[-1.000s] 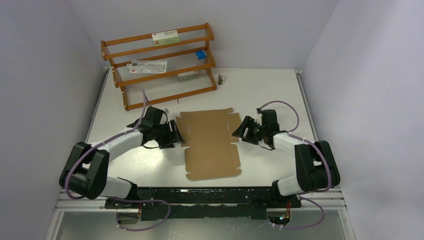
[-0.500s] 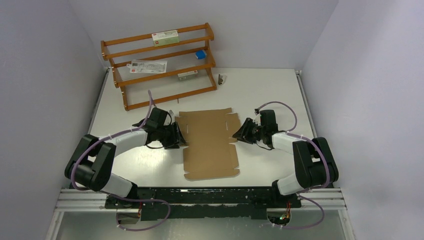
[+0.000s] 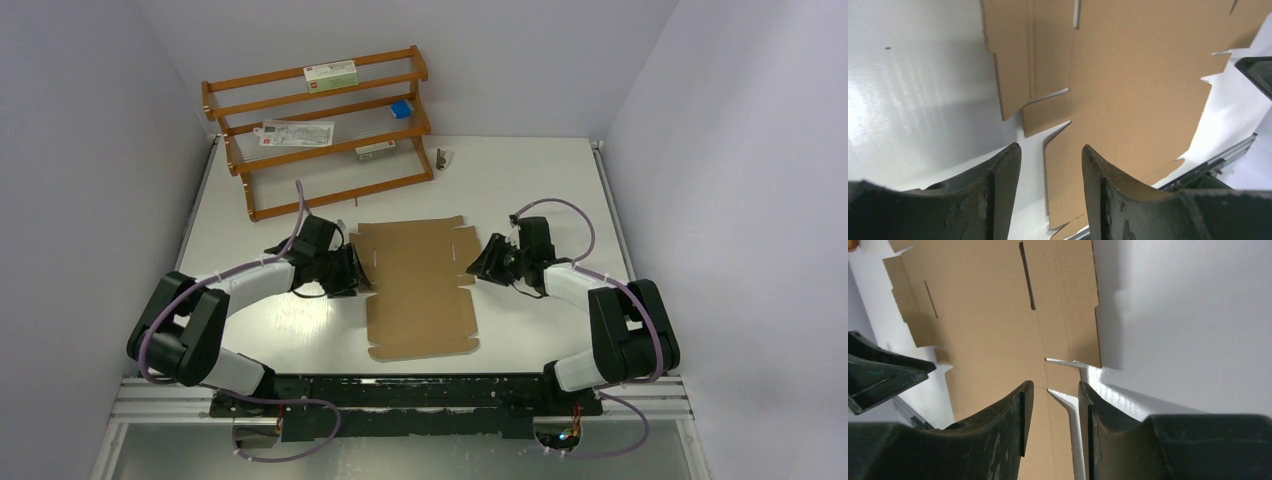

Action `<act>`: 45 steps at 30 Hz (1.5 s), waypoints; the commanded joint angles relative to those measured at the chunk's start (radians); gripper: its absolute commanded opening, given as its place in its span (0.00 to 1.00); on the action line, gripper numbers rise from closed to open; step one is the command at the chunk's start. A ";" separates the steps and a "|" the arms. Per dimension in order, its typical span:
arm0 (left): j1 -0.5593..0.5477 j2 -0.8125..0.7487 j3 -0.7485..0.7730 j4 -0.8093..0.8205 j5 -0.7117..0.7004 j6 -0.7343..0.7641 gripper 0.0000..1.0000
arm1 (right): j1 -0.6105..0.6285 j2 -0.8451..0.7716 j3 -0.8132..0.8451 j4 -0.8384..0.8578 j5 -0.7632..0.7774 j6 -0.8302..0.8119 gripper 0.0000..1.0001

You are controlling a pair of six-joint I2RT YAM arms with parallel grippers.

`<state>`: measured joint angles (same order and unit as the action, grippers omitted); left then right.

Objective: Fold the paper box

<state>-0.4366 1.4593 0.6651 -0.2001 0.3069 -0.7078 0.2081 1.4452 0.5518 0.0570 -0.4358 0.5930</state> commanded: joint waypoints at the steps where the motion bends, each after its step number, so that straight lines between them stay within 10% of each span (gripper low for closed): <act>1: -0.007 -0.041 0.027 -0.048 -0.115 -0.011 0.54 | 0.006 -0.012 0.035 -0.038 0.074 -0.043 0.43; 45: -0.053 0.019 0.108 0.010 -0.061 -0.059 0.28 | 0.088 0.059 0.053 0.020 0.026 -0.004 0.37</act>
<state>-0.4686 1.4704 0.7414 -0.1841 0.2485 -0.7746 0.2897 1.5131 0.5739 0.0925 -0.4000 0.5873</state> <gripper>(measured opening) 0.277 0.372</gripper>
